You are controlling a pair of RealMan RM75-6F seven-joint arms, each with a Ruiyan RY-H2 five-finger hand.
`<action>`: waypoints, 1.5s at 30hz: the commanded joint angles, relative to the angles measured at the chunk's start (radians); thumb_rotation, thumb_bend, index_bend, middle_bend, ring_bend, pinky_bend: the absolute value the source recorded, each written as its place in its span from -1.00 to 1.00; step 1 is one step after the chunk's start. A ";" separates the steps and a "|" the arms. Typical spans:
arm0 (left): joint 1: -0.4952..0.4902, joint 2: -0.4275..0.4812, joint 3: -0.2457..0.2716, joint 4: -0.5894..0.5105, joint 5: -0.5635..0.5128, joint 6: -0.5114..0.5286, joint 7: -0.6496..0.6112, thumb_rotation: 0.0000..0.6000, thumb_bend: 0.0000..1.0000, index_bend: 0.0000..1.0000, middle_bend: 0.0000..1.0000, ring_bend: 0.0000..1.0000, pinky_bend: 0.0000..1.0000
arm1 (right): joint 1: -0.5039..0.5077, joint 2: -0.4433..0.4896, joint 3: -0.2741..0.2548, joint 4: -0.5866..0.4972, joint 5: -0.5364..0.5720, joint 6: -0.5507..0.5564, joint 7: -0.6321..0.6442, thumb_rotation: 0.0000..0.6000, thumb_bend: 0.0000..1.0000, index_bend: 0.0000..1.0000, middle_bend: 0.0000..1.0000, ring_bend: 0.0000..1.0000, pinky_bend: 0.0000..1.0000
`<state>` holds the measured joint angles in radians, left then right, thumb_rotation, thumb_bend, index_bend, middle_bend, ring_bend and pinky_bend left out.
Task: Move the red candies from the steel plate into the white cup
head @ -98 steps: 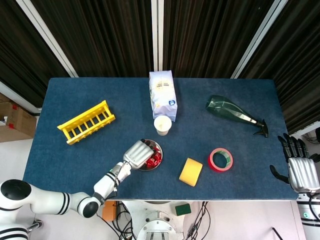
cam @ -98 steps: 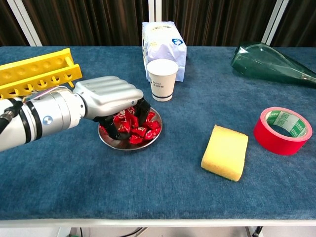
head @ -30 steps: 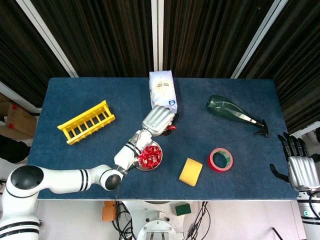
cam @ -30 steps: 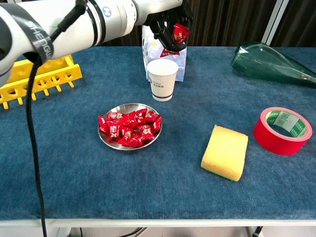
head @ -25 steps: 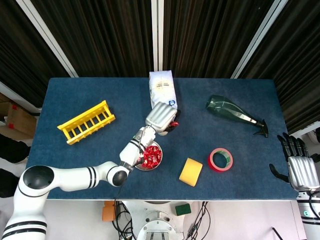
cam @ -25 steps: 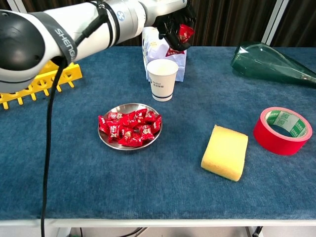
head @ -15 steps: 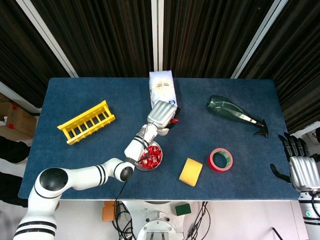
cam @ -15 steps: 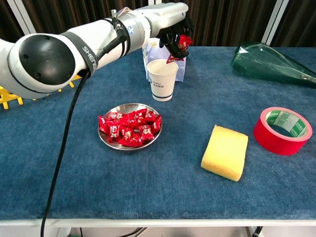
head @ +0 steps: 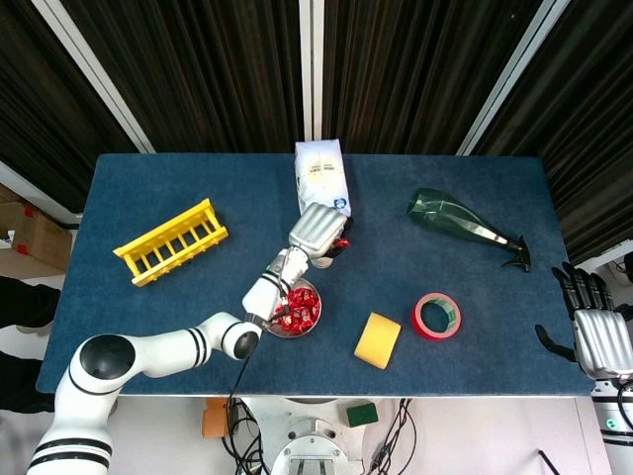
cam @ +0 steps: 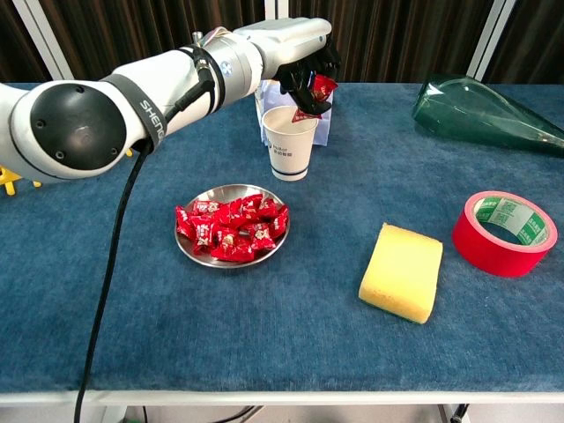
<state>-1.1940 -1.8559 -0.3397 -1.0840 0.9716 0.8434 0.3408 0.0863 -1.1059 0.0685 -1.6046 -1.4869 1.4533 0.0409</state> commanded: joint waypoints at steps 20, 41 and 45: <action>0.030 0.040 0.017 -0.051 -0.029 -0.014 0.048 1.00 -0.33 -0.13 -0.08 -0.32 -0.02 | 0.002 0.004 -0.001 -0.005 0.003 -0.006 0.002 1.00 -0.42 -1.00 -1.00 -1.00 -1.00; 0.059 0.105 0.019 -0.171 -0.020 0.020 0.051 1.00 -0.52 -0.58 -0.39 -0.50 -0.14 | 0.003 0.003 -0.003 -0.005 0.000 -0.008 0.003 1.00 -0.42 -1.00 -1.00 -1.00 -1.00; 0.107 0.217 0.046 -0.358 -0.063 0.098 0.175 1.00 -0.55 -0.51 -0.37 -0.34 -0.11 | 0.003 0.006 0.001 -0.002 0.006 -0.007 0.021 1.00 -0.42 -1.00 -1.00 -1.00 -1.00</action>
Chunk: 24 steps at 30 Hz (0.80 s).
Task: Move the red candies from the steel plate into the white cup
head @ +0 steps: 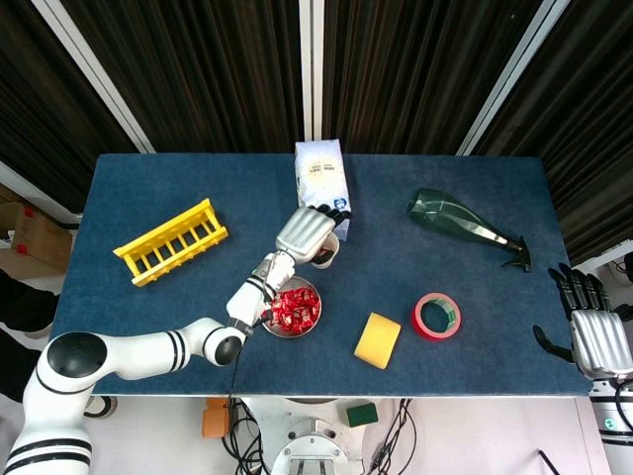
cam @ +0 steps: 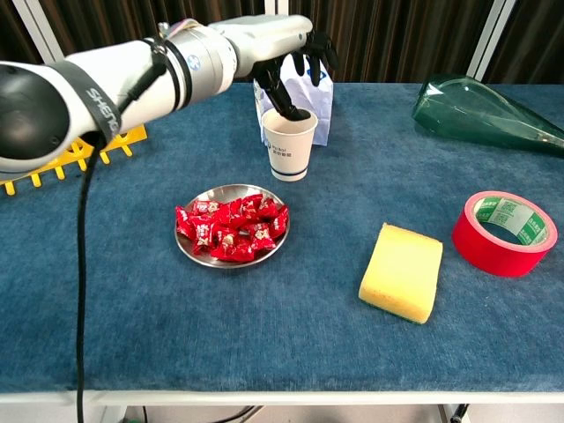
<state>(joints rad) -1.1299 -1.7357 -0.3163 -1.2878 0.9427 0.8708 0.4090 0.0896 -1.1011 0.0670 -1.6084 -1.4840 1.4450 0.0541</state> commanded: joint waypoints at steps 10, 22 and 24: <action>0.252 0.317 0.198 -0.602 0.023 0.366 0.267 1.00 -0.70 -0.44 -0.26 -0.35 -0.13 | 0.001 0.003 -0.005 0.002 -0.011 -0.001 0.004 1.00 -0.42 -1.00 -1.00 -1.00 -1.00; 0.381 0.328 0.369 -0.624 0.119 0.329 0.203 0.90 -0.62 -0.26 -0.26 -0.42 -0.18 | -0.007 -0.004 -0.012 0.000 -0.025 0.016 -0.006 1.00 -0.42 -1.00 -1.00 -1.00 -1.00; 0.400 0.291 0.388 -0.585 0.158 0.339 0.204 0.80 -0.62 -0.26 -0.28 -0.45 -0.21 | -0.006 -0.005 -0.012 0.001 -0.025 0.015 -0.006 1.00 -0.42 -1.00 -1.00 -1.00 -1.00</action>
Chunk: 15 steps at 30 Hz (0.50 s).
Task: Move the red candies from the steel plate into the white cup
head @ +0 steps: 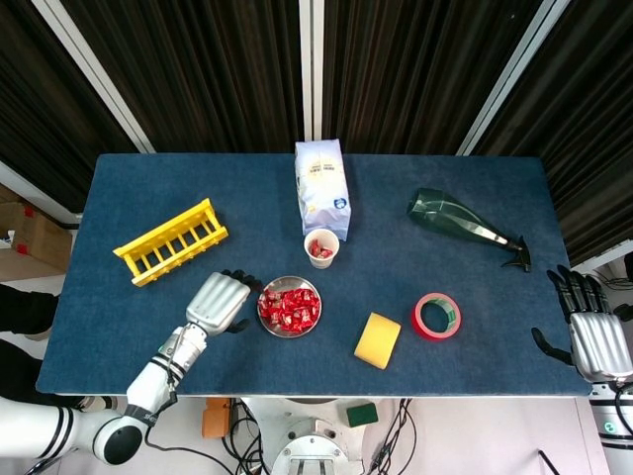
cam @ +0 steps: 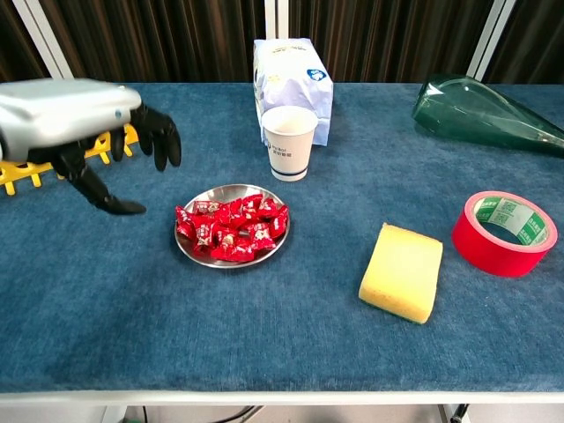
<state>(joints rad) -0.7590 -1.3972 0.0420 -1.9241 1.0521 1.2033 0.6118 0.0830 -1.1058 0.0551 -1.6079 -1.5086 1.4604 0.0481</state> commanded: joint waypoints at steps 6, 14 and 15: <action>0.054 -0.119 0.016 0.132 0.105 -0.004 -0.047 0.74 -0.62 -0.28 -0.39 -0.55 -0.26 | 0.001 -0.005 -0.002 0.003 -0.004 -0.001 -0.001 1.00 -0.42 -1.00 -1.00 -1.00 -1.00; 0.049 -0.192 -0.032 0.220 0.089 -0.046 -0.034 0.74 -0.59 -0.29 -0.45 -0.63 -0.30 | 0.005 -0.014 0.002 0.009 0.002 -0.005 -0.005 1.00 -0.42 -1.00 -1.00 -1.00 -1.00; 0.048 -0.197 -0.035 0.225 0.086 -0.050 -0.030 0.73 -0.58 -0.29 -0.46 -0.64 -0.31 | 0.006 -0.014 0.002 0.009 0.002 -0.007 -0.006 1.00 -0.42 -1.00 -1.00 -1.00 -1.00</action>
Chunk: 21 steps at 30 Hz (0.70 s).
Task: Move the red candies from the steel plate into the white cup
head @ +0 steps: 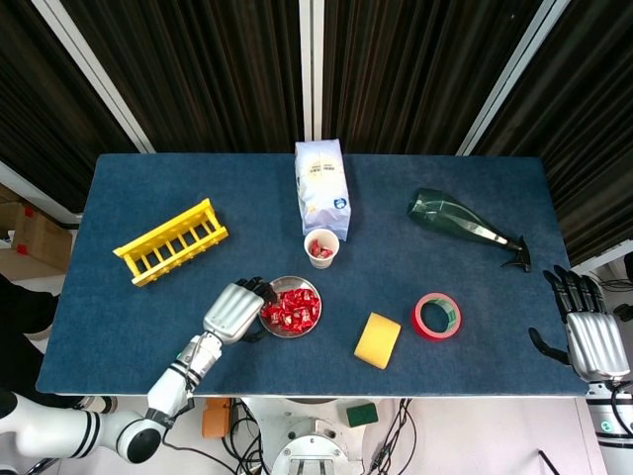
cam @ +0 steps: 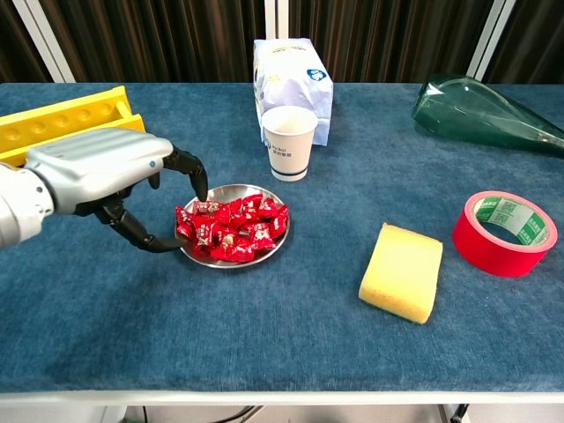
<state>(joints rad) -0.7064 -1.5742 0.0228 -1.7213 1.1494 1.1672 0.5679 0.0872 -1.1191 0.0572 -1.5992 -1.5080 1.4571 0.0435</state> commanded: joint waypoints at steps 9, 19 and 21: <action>-0.008 -0.040 -0.035 0.046 -0.076 -0.055 0.077 0.72 -0.55 -0.29 -0.54 -0.69 -0.34 | 0.004 -0.002 0.004 0.001 0.011 -0.009 -0.001 1.00 -0.42 -1.00 -1.00 -1.00 -1.00; -0.020 -0.059 -0.064 0.051 -0.096 -0.084 0.087 0.72 -0.49 -0.26 -0.54 -0.69 -0.34 | 0.002 -0.006 0.004 0.006 0.004 0.002 0.000 1.00 -0.42 -1.00 -1.00 -1.00 -1.00; -0.021 -0.061 -0.064 0.053 -0.103 -0.089 0.091 0.72 -0.47 -0.23 -0.54 -0.69 -0.34 | 0.003 -0.006 0.005 0.007 0.005 0.001 0.000 1.00 -0.42 -1.00 -1.00 -1.00 -1.00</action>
<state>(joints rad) -0.7269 -1.6346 -0.0412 -1.6688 1.0477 1.0794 0.6575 0.0898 -1.1254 0.0617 -1.5922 -1.5029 1.4580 0.0433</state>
